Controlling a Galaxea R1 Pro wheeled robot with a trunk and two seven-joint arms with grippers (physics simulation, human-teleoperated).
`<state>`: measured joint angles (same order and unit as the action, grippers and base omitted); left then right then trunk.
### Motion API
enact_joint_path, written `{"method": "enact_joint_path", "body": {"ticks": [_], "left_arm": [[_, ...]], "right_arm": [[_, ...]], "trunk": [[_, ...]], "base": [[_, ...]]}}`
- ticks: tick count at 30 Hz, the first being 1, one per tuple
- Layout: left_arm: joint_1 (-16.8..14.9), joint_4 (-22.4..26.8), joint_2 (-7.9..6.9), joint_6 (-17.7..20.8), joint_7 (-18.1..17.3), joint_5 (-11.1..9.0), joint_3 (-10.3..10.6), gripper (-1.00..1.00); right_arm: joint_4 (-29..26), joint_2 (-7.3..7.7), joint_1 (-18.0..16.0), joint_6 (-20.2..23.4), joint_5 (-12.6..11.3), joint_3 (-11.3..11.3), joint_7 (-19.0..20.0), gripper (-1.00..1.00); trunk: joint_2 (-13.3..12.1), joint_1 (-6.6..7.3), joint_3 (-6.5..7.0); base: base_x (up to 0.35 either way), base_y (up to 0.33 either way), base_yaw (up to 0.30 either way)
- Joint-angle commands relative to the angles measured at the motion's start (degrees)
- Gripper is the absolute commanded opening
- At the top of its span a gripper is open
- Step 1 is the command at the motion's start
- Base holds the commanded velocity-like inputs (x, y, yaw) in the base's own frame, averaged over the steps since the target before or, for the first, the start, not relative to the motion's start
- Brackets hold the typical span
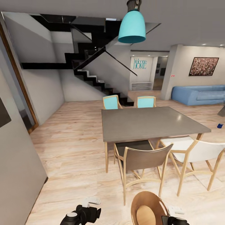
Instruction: Put the three can of soda from the living room inside the tash can in the kitchen.
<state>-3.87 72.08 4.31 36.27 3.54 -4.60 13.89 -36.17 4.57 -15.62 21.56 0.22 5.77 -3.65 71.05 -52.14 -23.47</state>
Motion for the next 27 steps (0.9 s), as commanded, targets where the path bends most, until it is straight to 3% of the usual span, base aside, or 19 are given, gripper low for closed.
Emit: {"method": "enact_joint_path", "body": {"ticks": [1, 14, 21, 27], "left_arm": [[0.0, -0.02, 0.0, -0.03, -0.01, 0.02, 0.0, 1.0], [-0.07, -0.26, 0.0, -0.48, -0.09, 0.29, 0.0, 1.0], [-0.15, -4.18, 0.41, -0.48, -0.11, 0.19, 0.0, 1.0], [-0.17, -5.54, 0.9, -0.4, -0.09, 0.27, 0.0, 1.0]], "right_arm": [[-0.04, -0.02, -0.02, -0.03, -0.22, 0.03, 0.35, -1.0], [-0.04, -0.07, -0.02, -0.03, -0.23, 0.03, 0.31, -1.0], [-0.04, 0.05, -0.02, 0.03, -0.3, 0.1, 0.23, -1.0], [-0.04, 0.07, -0.02, 0.31, -0.3, 3.42, 0.35, -1.0]], "trunk": [[0.0, 0.0, 0.08], [0.0, 0.0, 1.08], [0.0, 0.0, 1.61], [0.0, 0.0, 2.07]], "base": [[0.0, 0.0, -0.211], [0.0, 0.0, -0.21], [0.0, 0.0, -0.21], [0.0, 0.0, -0.209]]}}
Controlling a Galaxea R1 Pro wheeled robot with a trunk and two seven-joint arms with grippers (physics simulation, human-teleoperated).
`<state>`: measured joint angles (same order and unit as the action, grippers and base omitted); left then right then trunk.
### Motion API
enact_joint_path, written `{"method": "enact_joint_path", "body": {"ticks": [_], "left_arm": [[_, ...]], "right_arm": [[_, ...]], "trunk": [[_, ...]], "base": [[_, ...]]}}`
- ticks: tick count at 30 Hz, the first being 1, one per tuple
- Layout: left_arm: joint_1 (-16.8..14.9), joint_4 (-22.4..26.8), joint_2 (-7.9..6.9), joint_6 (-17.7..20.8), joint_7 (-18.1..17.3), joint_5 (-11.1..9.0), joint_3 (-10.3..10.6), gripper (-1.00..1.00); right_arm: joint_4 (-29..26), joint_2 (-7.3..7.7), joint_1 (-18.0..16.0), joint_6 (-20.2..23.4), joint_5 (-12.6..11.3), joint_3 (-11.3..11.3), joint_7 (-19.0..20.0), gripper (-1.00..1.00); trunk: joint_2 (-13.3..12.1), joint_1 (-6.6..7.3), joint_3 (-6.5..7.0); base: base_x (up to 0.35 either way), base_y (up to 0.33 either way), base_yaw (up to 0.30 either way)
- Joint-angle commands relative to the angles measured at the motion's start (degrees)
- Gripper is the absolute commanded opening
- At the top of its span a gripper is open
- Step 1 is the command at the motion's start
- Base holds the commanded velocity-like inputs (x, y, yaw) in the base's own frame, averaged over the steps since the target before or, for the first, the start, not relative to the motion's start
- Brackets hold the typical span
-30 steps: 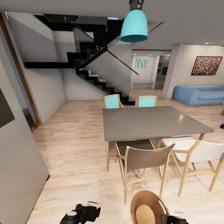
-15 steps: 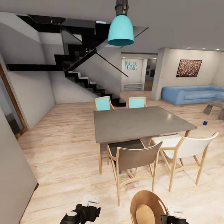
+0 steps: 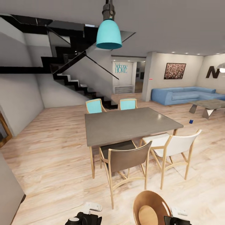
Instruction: Put the three can of soda from the living room inside the tash can in the kitchen.
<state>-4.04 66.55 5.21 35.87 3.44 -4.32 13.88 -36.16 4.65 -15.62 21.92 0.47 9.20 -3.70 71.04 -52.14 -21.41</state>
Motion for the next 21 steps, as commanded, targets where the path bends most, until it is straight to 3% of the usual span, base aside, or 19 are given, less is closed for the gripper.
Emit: {"method": "enact_joint_path", "body": {"ticks": [1, 14, 21], "left_arm": [[0.0, -0.07, 0.02, 0.03, -0.01, 0.0, 0.0, 1.0], [-0.02, -0.21, 0.07, 0.36, 0.15, 0.12, 0.0, 1.0], [-2.0, -7.27, 0.48, 0.42, 0.18, -0.27, -0.05, 1.0]], "right_arm": [[-0.06, -0.01, -0.02, 0.02, -0.55, 0.42, 0.42, -1.0], [0.4, 1.28, 0.02, 0.18, -0.79, 1.23, 1.19, -1.0], [0.7, 1.4, 0.06, 0.02, -0.74, 1.11, 4.65, -1.0]], "trunk": [[0.0, 0.0, 0.09], [0.0, 0.0, 1.1], [0.0, 0.0, 1.64]], "base": [[0.0, 0.0, -0.208], [0.0, 0.0, -0.204], [0.0, 0.0, -0.199]]}}
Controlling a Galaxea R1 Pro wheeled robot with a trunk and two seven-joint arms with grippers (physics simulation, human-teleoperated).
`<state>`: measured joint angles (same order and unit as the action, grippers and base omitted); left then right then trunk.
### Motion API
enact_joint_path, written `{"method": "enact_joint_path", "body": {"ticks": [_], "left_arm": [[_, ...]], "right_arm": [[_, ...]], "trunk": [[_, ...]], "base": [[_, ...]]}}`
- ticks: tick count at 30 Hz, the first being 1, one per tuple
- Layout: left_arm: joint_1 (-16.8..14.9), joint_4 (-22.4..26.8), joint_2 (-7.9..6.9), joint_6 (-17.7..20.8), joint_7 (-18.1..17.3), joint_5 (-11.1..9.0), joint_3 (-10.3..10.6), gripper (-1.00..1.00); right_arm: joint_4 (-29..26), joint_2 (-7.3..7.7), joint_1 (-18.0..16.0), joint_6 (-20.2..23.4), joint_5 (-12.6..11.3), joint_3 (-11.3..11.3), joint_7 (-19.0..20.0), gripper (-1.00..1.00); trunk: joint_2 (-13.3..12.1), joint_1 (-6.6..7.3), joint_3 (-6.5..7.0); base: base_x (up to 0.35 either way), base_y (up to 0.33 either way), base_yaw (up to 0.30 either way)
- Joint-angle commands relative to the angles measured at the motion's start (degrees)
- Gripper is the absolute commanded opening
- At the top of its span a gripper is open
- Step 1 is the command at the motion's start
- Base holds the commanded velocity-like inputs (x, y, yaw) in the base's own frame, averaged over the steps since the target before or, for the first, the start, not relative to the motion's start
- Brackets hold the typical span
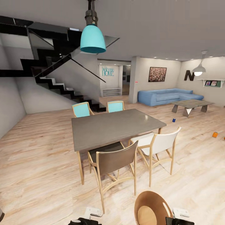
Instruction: Put the three can of soda from the living room inside the tash can in the kitchen.
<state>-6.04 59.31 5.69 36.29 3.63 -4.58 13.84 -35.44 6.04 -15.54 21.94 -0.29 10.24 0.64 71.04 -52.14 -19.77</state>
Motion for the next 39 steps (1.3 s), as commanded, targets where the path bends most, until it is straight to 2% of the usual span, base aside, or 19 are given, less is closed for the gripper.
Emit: {"method": "enact_joint_path", "body": {"ticks": [1, 5, 11, 17, 34, 39], "left_arm": [[-0.65, -1.47, 0.02, -0.06, -0.01, -0.03, -0.01, 1.0], [-1.94, -4.41, 0.05, -0.18, -0.02, -0.08, -0.2, 1.0], [-7.1, -14.56, 0.02, -1.41, -0.1, -1.44, -0.58, 1.0], [-8.84, -18.31, 0.09, -3.16, -0.07, -2.2, -0.61, 1.0], [-9.43, -18.81, 0.01, -5.55, -0.18, -2.12, -0.23, 1.0], [-9.43, -18.97, 0.01, -5.95, -0.2, -1.89, 0.0, 1.0]], "right_arm": [[0.08, -0.07, -0.02, -0.14, 0.02, 0.03, 0.48, -1.0], [0.2, -0.22, -0.01, -0.3, 0.03, -0.02, 0.61, -1.0], [0.27, -0.29, 0.01, -0.44, 0.03, -0.04, 0.72, -1.0], [0.28, -0.26, 0.03, -0.49, 0.03, 0.0, 0.67, -1.0], [0.28, -0.25, 0.02, -0.5, 0.03, 1.56, 0.68, -1.0], [0.28, -0.21, 0.01, -0.49, 0.05, 1.61, 0.68, -1.0]], "trunk": [[0.0, 0.0, 0.09], [0.0, 0.0, 0.4], [0.0, 0.0, 0.87], [0.0, 0.0, 1.35], [0.0, 0.0, 2.72], [0.0, 0.0, 3.13]], "base": [[0.0, 0.0, -0.194], [0.0, 0.0, -0.192], [0.0, 0.0, -0.19], [0.0, 0.0, -0.189], [0.0, -0.002, -0.188], [0.0, -0.185, -0.185]]}}
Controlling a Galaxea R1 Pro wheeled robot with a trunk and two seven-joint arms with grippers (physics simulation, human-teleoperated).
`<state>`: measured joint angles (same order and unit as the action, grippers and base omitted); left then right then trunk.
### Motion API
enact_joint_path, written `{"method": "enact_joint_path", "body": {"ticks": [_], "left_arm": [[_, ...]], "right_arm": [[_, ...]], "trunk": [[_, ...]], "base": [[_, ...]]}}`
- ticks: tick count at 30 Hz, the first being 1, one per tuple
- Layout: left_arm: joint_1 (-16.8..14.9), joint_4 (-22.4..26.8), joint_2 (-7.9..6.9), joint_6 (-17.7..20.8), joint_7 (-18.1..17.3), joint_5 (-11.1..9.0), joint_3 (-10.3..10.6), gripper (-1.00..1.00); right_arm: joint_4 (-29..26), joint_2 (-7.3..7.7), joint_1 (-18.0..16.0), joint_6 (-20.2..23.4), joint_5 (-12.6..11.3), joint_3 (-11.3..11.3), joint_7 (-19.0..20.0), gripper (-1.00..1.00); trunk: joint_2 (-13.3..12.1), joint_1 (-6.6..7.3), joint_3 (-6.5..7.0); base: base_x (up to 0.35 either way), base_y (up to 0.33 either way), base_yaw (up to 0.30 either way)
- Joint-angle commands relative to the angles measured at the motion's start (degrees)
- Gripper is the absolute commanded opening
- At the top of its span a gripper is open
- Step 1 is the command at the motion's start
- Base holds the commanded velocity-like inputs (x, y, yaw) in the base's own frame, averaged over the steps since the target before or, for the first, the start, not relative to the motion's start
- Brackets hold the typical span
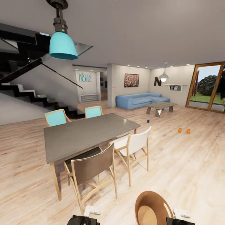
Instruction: Put the three can of soda from the living room inside the tash can in the kitchen.
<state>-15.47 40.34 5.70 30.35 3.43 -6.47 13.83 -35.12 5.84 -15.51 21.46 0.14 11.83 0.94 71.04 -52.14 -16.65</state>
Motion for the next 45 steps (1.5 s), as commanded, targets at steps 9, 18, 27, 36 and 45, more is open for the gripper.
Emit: {"method": "enact_joint_path", "body": {"ticks": [9, 18, 27, 36, 45], "left_arm": [[0.0, -0.15, 0.01, -0.27, -0.01, 0.13, 0.05, 1.0], [0.0, 0.16, 0.01, -0.42, -0.07, 0.22, 0.06, 1.0], [0.0, 0.19, 0.01, -2.21, -0.01, 0.23, 0.06, 1.0], [0.0, 0.26, 0.01, -2.39, 0.0, 0.23, 0.06, 1.0], [0.0, 0.24, 0.01, -2.4, 0.0, 0.23, 0.14, 1.0]], "right_arm": [[-0.04, 0.05, -0.01, 0.05, -0.4, 0.05, 0.45, -1.0], [-0.02, 0.18, 0.0, 0.14, -0.41, 0.12, 0.46, -1.0], [0.04, 0.16, 0.0, 0.27, -0.41, 0.13, 0.47, -1.0], [0.19, 0.16, 0.02, 0.33, -0.41, 0.13, 0.47, -1.0], [0.42, 0.14, 0.03, 0.34, -0.37, 0.13, 0.47, -1.0]], "trunk": [[0.0, 0.0, 0.53], [0.0, 0.0, 0.5], [0.0, 0.0, -0.19], [0.0, 0.0, -1.01], [0.0, 0.0, -1.84]], "base": [[0.0, -0.274, -0.135], [0.0, -0.259, -0.017], [0.0, -0.05, -0.001], [0.0, -0.003, 0.0], [0.0, 0.0, 0.0]]}}
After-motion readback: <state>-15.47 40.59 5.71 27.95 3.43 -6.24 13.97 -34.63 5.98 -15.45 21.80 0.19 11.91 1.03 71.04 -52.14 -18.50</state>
